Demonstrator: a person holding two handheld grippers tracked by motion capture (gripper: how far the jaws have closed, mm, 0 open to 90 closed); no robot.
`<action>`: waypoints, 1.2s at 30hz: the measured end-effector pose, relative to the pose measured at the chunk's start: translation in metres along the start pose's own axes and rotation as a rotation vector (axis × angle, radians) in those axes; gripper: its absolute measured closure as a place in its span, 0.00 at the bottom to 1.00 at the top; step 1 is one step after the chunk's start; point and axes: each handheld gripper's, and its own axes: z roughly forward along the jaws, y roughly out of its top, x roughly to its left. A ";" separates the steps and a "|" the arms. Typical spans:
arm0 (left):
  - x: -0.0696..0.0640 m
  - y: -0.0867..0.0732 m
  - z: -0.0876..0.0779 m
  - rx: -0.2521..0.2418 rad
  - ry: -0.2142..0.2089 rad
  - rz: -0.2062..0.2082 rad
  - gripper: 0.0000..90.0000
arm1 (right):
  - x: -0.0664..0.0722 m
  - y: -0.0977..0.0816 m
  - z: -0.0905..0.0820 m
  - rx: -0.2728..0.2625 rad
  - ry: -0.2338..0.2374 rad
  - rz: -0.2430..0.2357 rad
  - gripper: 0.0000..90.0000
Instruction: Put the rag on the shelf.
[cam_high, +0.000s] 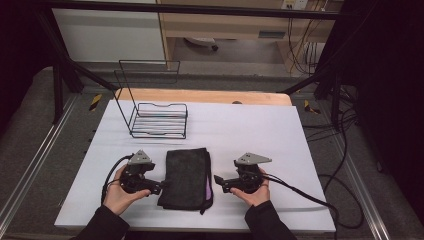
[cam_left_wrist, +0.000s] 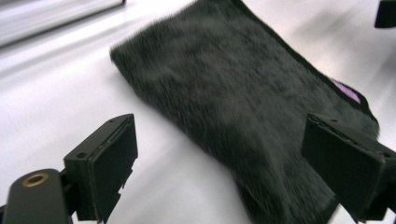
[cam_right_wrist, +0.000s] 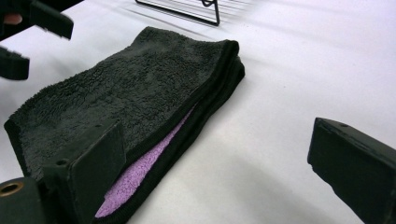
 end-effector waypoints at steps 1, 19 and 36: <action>0.001 0.003 0.001 -0.001 0.000 -0.005 0.11 | 0.000 0.000 -0.001 0.000 -0.003 -0.004 0.05; 0.033 0.033 0.037 -0.024 0.155 -0.085 0.27 | 0.001 -0.003 0.002 0.021 -0.009 -0.018 0.04; 0.050 0.022 0.063 0.049 0.146 -0.153 0.58 | 0.002 -0.007 0.007 0.045 -0.004 -0.016 0.05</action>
